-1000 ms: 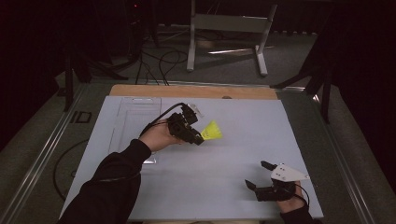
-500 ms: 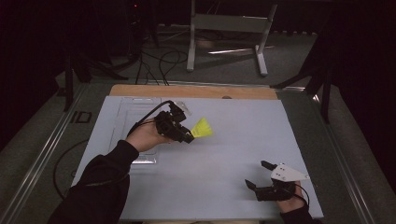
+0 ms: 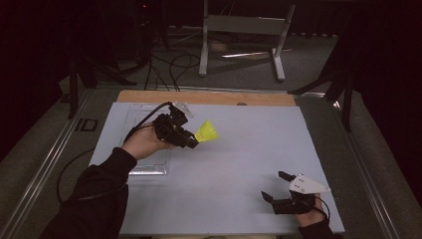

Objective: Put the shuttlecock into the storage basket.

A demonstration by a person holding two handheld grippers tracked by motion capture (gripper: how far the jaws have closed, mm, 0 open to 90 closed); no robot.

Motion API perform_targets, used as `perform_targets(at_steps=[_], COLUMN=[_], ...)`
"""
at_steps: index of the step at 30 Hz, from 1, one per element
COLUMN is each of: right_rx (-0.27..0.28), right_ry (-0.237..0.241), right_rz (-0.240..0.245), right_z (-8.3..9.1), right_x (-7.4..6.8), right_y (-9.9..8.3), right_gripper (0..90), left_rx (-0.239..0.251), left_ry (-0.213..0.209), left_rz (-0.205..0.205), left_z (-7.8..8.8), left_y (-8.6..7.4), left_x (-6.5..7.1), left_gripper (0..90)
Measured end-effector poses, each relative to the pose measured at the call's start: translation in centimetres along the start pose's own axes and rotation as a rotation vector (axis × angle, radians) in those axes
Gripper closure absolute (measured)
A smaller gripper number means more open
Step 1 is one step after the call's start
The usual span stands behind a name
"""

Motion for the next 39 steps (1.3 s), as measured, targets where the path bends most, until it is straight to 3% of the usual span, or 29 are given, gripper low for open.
perform_targets(at_steps=[14, 19, 26, 29, 31, 39], right_rx=[-0.007, -0.006, -0.008, -0.009, -0.009, -0.012], right_ry=[0.003, 0.003, 0.004, 0.005, 0.006, 0.009], right_rz=[-0.001, 0.002, -0.001, -0.002, -0.001, -0.002], right_z=[-0.1, -0.1, -0.1, -0.1, -0.2, -0.2], right_x=[0.0, -0.1, -0.1, -0.1, -0.1, -0.2], right_y=[-0.1, 0.0, 0.0, 0.0, 0.0, 0.0], right_gripper=[8.2, 8.2, 8.2, 8.2, 8.2, 8.2], left_rx=[0.035, 0.070, 0.082, 0.095, 0.095, 0.117], left_ry=[0.033, 0.061, 0.089, 0.124, 0.119, 0.168], left_rz=[0.029, 0.060, 0.073, 0.095, 0.101, 0.139], left_z=[3.0, 4.4, 5.6, 6.2, 6.3, 7.8], left_y=[-0.6, -1.2, -1.9, -2.3, -2.5, -3.9], left_x=[-0.6, -1.3, -1.6, -1.8, -1.9, -2.3], left_gripper=[65.9, 65.9, 65.8, 65.8, 65.8, 65.9])
Point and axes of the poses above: each handheld gripper's, and its own axes: z roughly backward along the jaws, y roughly out of its top, x roughly to its right, the point moved 1 cm from there along -z, roughly forward along the jaws, and after that the axes turned 6 degrees about -y, right-handed, at the moved point
